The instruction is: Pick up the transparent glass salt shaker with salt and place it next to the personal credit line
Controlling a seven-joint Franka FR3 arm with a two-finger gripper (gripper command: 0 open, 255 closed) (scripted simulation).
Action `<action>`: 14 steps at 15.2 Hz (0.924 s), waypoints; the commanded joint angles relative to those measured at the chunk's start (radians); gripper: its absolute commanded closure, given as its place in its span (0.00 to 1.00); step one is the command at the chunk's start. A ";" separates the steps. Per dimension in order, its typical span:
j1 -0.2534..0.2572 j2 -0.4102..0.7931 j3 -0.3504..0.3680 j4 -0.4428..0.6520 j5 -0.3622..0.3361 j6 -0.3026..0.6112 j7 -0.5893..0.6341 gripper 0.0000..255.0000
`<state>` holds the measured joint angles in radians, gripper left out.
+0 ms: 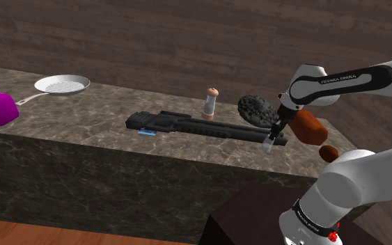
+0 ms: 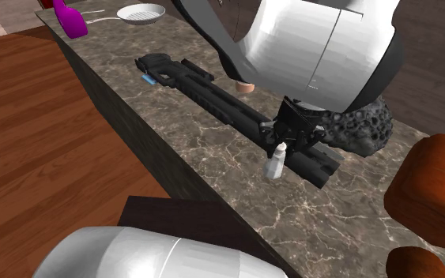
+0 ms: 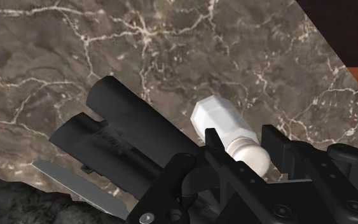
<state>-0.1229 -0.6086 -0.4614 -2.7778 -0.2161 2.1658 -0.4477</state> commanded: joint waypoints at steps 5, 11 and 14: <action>-0.001 -0.010 0.005 0.007 0.001 -0.018 0.002 1.00; -0.002 -0.058 0.029 0.060 0.011 -0.119 0.010 1.00; -0.002 -0.077 0.041 0.089 0.017 -0.166 0.013 1.00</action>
<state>-0.1240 -0.6794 -0.4234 -2.6968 -0.1999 2.0144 -0.4351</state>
